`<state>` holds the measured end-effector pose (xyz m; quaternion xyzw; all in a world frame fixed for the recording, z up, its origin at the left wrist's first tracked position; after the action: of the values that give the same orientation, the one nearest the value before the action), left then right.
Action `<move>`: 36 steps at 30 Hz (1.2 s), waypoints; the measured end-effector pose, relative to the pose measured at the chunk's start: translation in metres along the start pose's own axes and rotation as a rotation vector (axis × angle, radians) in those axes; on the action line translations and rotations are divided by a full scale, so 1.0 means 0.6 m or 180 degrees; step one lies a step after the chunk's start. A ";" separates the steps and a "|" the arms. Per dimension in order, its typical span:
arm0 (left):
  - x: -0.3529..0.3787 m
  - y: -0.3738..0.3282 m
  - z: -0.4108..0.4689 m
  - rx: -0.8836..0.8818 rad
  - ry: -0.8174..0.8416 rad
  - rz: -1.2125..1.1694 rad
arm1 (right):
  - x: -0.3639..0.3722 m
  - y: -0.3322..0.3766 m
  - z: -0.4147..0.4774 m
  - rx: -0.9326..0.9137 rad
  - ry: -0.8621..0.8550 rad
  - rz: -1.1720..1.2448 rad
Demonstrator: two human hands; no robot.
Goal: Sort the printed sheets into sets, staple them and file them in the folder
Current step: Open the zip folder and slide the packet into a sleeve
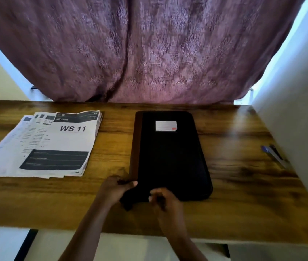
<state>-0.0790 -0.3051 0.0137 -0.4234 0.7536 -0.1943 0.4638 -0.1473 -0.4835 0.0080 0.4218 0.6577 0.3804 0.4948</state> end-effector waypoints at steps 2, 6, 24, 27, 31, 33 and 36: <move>0.001 0.000 -0.008 -0.0037 0.0167 -0.0265 | 0.036 -0.011 -0.025 0.0687 0.0452 0.0686; -0.002 -0.008 -0.020 -0.0194 0.0578 -0.0797 | 0.068 -0.001 -0.024 0.1502 0.0048 0.2337; 0.022 -0.001 -0.048 -0.0112 0.1173 -0.1475 | 0.126 0.036 -0.036 0.1249 -0.1885 0.2936; 0.020 -0.001 -0.047 -0.0155 0.1107 -0.1432 | 0.134 0.033 -0.027 0.1200 -0.1929 0.2776; 0.023 -0.003 -0.054 -0.0112 0.0958 -0.1523 | 0.128 0.023 -0.021 0.1115 -0.1774 0.2271; 0.029 0.000 -0.056 -0.0140 0.0846 -0.1615 | 0.124 0.014 -0.023 0.1082 -0.1774 0.2102; 0.046 0.009 -0.057 -0.0186 0.0748 -0.1680 | 0.114 -0.007 -0.024 0.1135 -0.1979 0.1842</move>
<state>-0.1170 -0.3279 0.0120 -0.5926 0.6712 -0.3342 0.2943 -0.1724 -0.4226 -0.0152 0.7607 0.3884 0.2393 0.4617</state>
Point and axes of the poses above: each hand's wrist, its own z-axis towards the middle knuckle, its own x-axis out of the palm, y = z × x, the point moved 2 cm from there along z, towards the middle knuckle, and after that the axes turned 5 degrees about y, right-handed, at the moved point
